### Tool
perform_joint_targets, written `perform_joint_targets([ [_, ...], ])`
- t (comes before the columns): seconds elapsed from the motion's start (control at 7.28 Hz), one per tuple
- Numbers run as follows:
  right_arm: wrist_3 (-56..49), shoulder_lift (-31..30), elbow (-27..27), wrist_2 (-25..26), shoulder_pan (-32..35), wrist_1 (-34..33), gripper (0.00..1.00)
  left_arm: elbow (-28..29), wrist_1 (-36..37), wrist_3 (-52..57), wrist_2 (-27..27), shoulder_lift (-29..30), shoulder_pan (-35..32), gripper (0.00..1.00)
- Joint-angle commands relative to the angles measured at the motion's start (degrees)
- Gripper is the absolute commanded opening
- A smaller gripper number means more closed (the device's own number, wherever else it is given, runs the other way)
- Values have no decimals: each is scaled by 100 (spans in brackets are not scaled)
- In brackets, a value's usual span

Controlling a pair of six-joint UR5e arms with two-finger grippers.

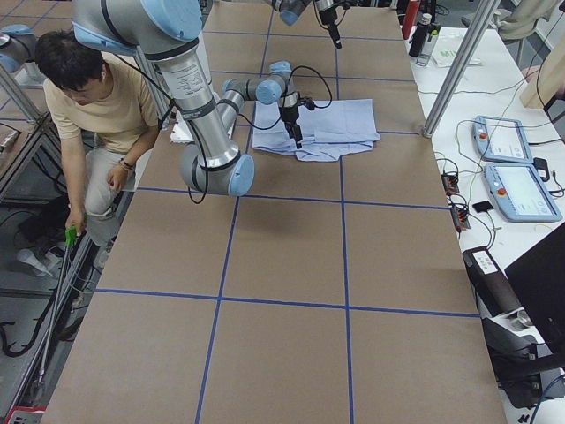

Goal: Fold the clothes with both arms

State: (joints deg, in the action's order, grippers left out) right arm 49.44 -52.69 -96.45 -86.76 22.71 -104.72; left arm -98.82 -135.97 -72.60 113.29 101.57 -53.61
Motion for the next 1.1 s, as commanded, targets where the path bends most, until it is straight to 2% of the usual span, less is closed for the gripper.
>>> perform_joint_targets([
  [0.0,-599,-187,65,-34,329,40,100,-6,0,0,9,-5,0,98],
  [0.27,-936,-890,-503,-95,497,215,100,-6,0,0,9,-5,0,98],
  [0.41,-936,-901,-689,-278,619,120,100,-14,9,0,9,-5,0,98],
  [0.69,-867,-787,-647,-306,647,4,100,-14,0,0,9,3,0,98],
  [0.96,-360,-131,-149,-306,656,100,100,-58,9,-9,18,3,0,98],
])
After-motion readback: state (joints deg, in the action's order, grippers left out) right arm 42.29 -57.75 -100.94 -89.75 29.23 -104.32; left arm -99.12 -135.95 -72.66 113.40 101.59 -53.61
